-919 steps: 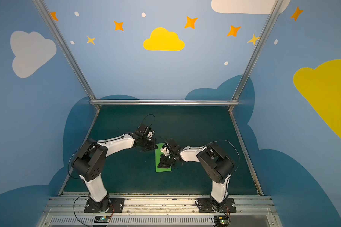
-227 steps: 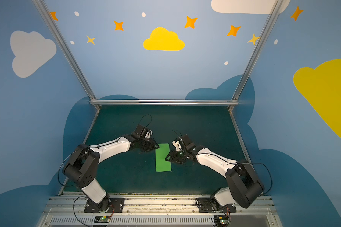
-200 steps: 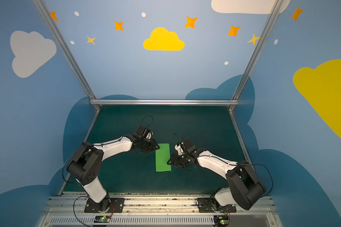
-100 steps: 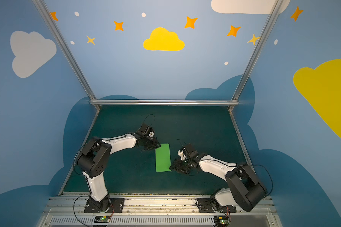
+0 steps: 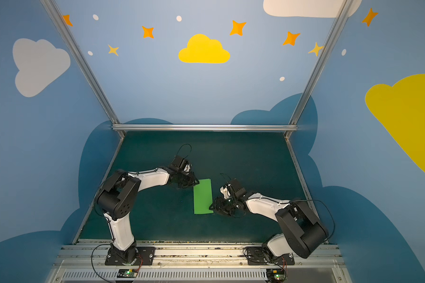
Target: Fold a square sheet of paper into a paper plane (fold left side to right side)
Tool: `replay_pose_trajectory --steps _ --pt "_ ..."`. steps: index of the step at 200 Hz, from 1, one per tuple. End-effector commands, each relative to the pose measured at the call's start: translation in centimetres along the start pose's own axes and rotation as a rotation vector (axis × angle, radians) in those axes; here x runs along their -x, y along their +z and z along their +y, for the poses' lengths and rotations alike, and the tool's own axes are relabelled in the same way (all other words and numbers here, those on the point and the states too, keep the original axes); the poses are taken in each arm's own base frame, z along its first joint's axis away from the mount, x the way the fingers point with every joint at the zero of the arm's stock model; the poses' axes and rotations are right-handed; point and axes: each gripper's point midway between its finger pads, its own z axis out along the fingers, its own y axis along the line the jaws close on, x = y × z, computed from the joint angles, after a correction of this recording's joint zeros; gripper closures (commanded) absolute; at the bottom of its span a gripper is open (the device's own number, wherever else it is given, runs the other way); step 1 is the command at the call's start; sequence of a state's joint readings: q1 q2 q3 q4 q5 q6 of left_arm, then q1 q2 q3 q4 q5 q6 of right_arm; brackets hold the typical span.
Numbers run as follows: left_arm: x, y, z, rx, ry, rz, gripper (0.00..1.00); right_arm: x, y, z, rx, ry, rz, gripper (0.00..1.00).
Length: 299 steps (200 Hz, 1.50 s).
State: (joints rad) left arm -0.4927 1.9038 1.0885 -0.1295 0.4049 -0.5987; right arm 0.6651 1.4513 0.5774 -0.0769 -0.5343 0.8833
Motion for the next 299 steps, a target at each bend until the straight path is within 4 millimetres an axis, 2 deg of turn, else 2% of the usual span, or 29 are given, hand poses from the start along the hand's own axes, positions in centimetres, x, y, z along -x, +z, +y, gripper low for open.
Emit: replay_pose_trajectory --steps 1,65,121,200,225,273,282,285,299 --pt "-1.4 1.0 2.7 0.076 -0.012 0.037 0.70 0.0 0.3 0.0 0.013 0.017 0.005 0.46" --pt "-1.6 1.2 2.9 0.076 -0.016 0.040 0.70 0.1 1.0 -0.1 0.028 0.033 0.016 0.51" --pt "-1.6 1.2 2.9 0.078 -0.015 0.042 0.70 0.3 1.5 -0.1 0.042 0.046 0.021 0.60" --pt "-1.7 1.2 3.0 0.076 -0.016 0.042 0.70 0.2 1.6 -0.2 0.036 0.050 0.022 0.85" --pt "-1.8 1.2 3.0 0.075 -0.016 0.042 0.70 0.5 1.3 0.2 0.044 0.046 0.017 1.00" --pt "-2.1 1.5 3.1 0.075 -0.009 0.058 0.70 1.9 1.6 2.5 0.073 0.021 0.024 1.00" --pt "-2.1 1.5 3.2 0.076 -0.009 0.061 0.71 1.8 2.0 2.2 0.066 0.028 0.036 1.00" --pt "-2.1 1.5 3.2 0.077 -0.008 0.060 0.71 2.4 1.9 3.2 0.081 0.014 0.028 1.00" --pt "-2.2 1.5 3.2 0.076 -0.006 0.063 0.71 2.8 2.4 3.9 0.088 0.008 0.035 1.00"
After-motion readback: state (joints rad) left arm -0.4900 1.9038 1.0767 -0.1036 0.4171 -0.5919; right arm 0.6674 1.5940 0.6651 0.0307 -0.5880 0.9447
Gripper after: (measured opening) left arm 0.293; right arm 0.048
